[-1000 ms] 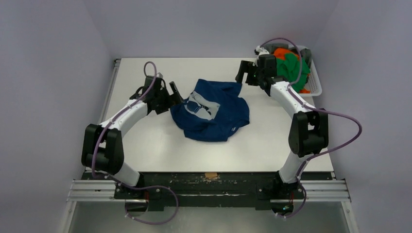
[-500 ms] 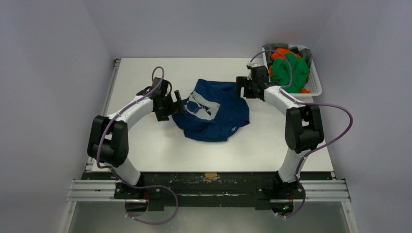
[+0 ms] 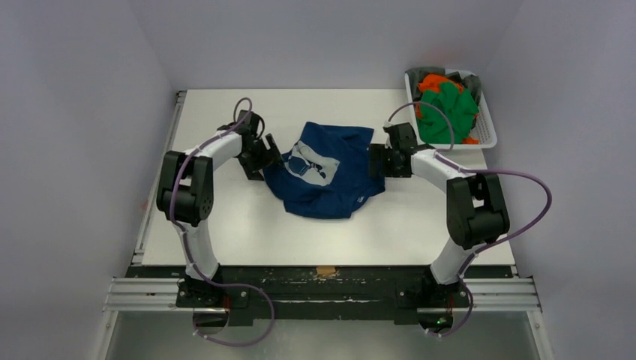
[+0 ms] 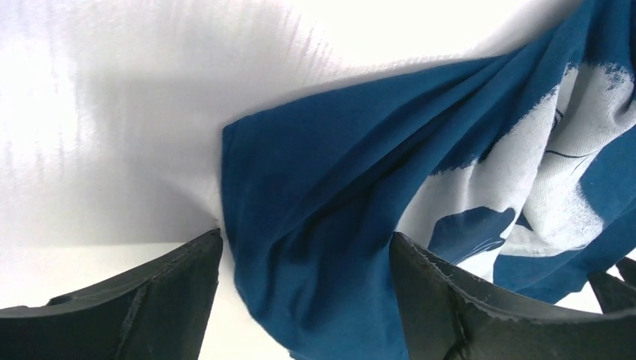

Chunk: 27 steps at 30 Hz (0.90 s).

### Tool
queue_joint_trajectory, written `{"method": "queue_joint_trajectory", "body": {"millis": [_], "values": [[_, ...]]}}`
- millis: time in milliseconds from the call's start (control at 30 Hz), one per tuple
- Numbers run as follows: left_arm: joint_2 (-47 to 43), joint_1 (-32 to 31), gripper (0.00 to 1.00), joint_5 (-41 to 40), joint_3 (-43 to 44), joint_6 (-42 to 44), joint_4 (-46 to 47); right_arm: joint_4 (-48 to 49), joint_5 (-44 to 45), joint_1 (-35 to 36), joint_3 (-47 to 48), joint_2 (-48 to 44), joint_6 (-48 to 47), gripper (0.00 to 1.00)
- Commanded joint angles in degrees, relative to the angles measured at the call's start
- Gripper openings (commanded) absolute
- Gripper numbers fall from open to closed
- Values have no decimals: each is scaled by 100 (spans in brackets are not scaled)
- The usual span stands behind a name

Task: Fold and stack the t-shirts
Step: Flatten out the tshirt

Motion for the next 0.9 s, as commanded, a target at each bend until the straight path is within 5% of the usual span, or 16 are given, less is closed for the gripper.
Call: {"method": "queue_joint_trajectory", "body": {"millis": [0,100,233,367,567,867], "values": [[448,-227,76,106,330,-281,-328,15,-345,35,-277,-282,184,83],[611,-347,59,109,427,-329,-327,5,-329,28,-414,-324,207,83],[668,-423,2,134,487,-335,-306,223,-217,35,-587,-277,232,82],[325,-463,0,-108,285,-275,-289,353,-461,35,-505,-38,256,66],[-619,-507,0,-294,-344,-158,60,636,-1033,130,-292,-69,239,3],[-2623,-583,0,-189,-478,230,565,1137,-495,140,364,-1520,145,0]]}}
